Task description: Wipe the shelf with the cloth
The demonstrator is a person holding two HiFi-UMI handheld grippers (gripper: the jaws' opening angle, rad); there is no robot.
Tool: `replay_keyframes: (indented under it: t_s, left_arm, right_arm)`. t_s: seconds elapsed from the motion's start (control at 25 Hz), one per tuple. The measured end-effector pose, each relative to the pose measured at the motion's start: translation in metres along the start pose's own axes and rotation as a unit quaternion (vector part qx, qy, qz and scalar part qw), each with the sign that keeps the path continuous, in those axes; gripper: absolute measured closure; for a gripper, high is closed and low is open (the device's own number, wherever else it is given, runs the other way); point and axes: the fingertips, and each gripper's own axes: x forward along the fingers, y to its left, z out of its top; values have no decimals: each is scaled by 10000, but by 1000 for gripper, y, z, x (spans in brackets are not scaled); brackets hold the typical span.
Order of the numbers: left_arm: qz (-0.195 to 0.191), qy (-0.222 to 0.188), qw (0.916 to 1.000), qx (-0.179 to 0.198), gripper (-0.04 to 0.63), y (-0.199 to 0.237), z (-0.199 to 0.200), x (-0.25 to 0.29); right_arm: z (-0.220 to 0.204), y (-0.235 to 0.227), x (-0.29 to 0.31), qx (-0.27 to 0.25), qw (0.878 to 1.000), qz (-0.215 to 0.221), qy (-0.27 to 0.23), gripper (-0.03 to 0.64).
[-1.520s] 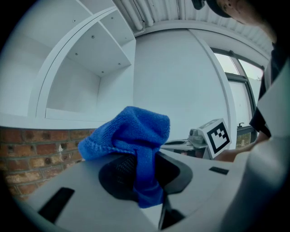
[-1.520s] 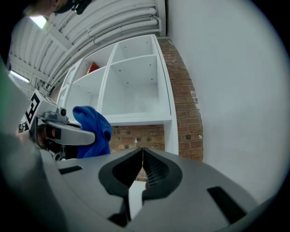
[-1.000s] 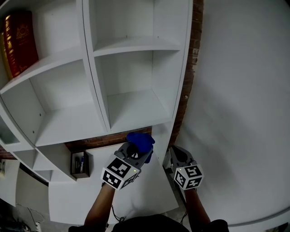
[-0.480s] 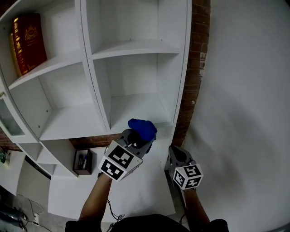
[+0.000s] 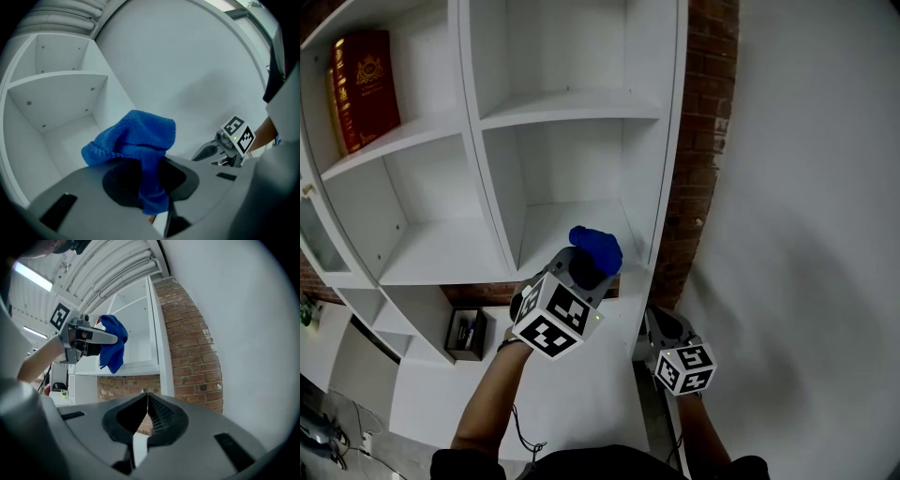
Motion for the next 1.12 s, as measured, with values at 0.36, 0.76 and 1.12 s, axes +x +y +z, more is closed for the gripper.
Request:
replay_keyframes:
  t_s: [0.36, 0.76, 1.12]
  left_arm:
    - [352, 476, 9949, 822, 507, 7, 8, 23]
    - [524, 1136, 9792, 1597, 506, 16, 1, 53]
    - [476, 1736, 9561, 2311, 506, 30, -16, 77]
  right_arm:
    - [-2, -18, -2, -28, 10000, 47, 22, 597]
    - [-5, -37, -6, 50, 10000, 8, 27, 597]
    - [-5, -44, 0, 195, 9998, 57, -38, 597]
